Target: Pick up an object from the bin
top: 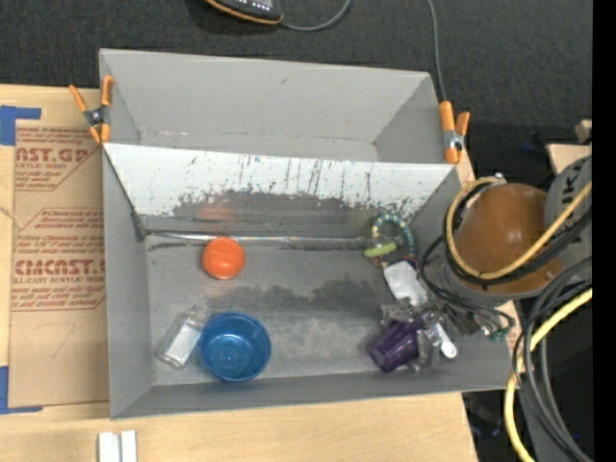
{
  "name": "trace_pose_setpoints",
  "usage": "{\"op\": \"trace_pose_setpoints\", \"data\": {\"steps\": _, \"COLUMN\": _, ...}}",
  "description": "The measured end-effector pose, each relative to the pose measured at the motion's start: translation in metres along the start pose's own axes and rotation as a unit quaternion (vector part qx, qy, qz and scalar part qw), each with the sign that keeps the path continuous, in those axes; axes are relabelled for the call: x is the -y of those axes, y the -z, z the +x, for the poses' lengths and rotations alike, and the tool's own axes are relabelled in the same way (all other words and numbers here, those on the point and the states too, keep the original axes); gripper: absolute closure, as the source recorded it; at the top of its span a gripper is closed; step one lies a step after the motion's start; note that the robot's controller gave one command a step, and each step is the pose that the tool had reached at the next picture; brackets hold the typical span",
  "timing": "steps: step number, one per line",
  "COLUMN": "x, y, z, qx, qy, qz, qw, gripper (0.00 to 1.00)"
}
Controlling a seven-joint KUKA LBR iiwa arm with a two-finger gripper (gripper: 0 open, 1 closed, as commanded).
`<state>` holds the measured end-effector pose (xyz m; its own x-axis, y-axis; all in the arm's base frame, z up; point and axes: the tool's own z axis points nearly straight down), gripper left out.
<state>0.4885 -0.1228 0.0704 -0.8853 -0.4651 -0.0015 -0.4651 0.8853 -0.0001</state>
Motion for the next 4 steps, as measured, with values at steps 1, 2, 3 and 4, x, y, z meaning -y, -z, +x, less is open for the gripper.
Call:
{"op": "trace_pose_setpoints", "data": {"steps": 1, "x": 0.000, "y": 0.000, "z": 0.000, "qx": 0.0000, "qy": 0.000, "qz": 0.000, "qw": 1.0000, "gripper": 1.00}}
{"op": "trace_pose_setpoints", "data": {"steps": 2, "x": -0.001, "y": 0.003, "z": 0.000, "qx": -0.0012, "qy": 0.000, "qz": -0.001, "qw": 1.0000, "gripper": 1.00}}
{"op": "trace_pose_setpoints", "data": {"steps": 3, "x": -0.001, "y": 0.011, "z": 0.000, "qx": -0.0013, "qy": 0.000, "qz": -0.001, "qw": 1.0000, "gripper": 1.00}}
{"op": "trace_pose_setpoints", "data": {"steps": 4, "x": -0.003, "y": 0.021, "z": 0.001, "qx": -0.0035, "qy": 0.000, "qz": -0.003, "qw": 1.0000, "gripper": 1.00}}
